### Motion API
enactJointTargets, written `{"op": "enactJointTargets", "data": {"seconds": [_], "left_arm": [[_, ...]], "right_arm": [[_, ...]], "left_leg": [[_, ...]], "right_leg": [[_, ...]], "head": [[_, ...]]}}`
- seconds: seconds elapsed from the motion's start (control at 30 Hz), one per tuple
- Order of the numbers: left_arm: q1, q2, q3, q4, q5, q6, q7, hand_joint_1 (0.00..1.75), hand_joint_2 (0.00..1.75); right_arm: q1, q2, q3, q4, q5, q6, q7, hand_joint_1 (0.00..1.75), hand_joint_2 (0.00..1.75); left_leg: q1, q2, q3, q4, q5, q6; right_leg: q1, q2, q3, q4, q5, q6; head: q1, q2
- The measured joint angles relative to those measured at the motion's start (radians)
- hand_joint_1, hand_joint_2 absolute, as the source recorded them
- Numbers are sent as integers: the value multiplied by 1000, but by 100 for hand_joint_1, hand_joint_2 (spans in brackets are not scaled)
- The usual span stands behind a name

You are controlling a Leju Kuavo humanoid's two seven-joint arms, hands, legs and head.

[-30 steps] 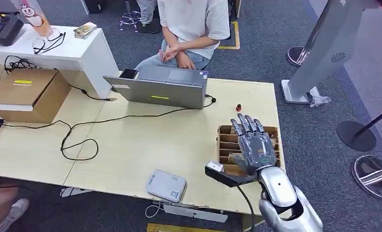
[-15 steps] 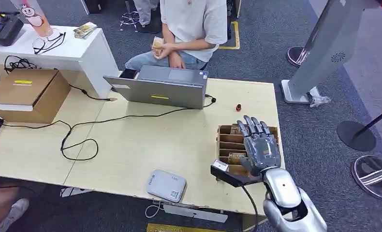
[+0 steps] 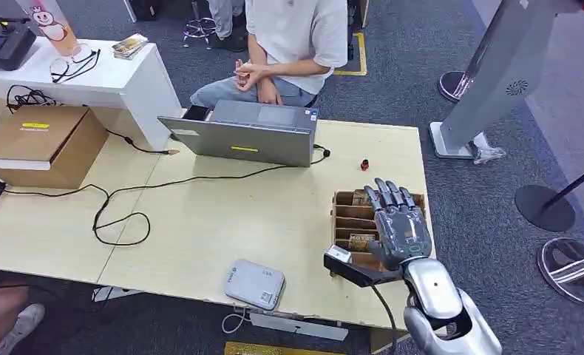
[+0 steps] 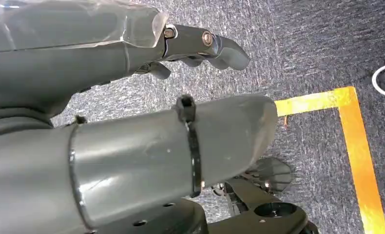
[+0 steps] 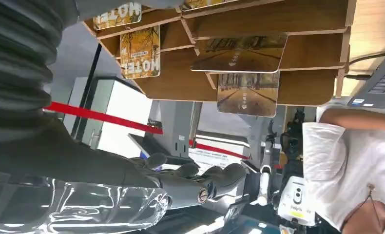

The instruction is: Pass the card to the sensor for recognition and then transmit it.

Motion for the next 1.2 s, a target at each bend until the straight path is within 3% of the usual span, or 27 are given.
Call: {"op": "enactJointTargets", "data": {"seconds": [0.2, 0.33, 0.47, 0.83, 0.87, 1.07, 1.2], "left_arm": [[0, 0, 0, 0, -1, -1, 0, 0, 0], [0, 0, 0, 0, -2, -1, 2, 0, 0], [0, 0, 0, 0, -4, -2, 2, 0, 0], [0, 0, 0, 0, -4, -2, 2, 0, 0], [0, 0, 0, 0, -4, -2, 2, 0, 0], [-1, 0, 0, 0, -4, 3, 1, 0, 0], [-4, -3, 0, 0, -5, 3, 2, 0, 0]], "right_arm": [[0, 0, 0, 0, -1, 1, 0, 45, 175], [0, 0, 2, 0, -1, 5, -5, 63, 175], [0, 3, 9, 0, 0, 8, -10, 52, 175], [-1, 17, 25, -3, 0, 10, -10, 52, 175], [-1, 17, 25, -3, 0, 10, -10, 63, 175], [-2, 20, 27, 0, 0, 14, -21, 63, 175], [-7, 31, 33, 14, 2, 20, -23, 84, 175]], "left_leg": [[0, 0, 0, 0, 0, 0], [0, 0, 0, 0, 0, 0], [0, 0, 0, 0, 0, 0], [0, 0, 0, 0, 0, 0], [0, 0, 0, 0, 0, 0], [0, 0, 0, 0, 0, 0], [0, 0, 0, 0, 0, 0]], "right_leg": [[0, 0, 0, 0, 0, 0], [0, 0, 0, 0, 0, 0], [0, 0, 0, 0, 0, 0], [0, 0, 0, 0, 0, 0], [0, 0, 0, 0, 0, 0], [0, 0, 0, 0, 0, 0], [0, 0, 0, 0, 0, 0]], "head": [[0, 0], [0, 0], [0, 0], [0, 0], [0, 0], [0, 0], [0, 0]]}}
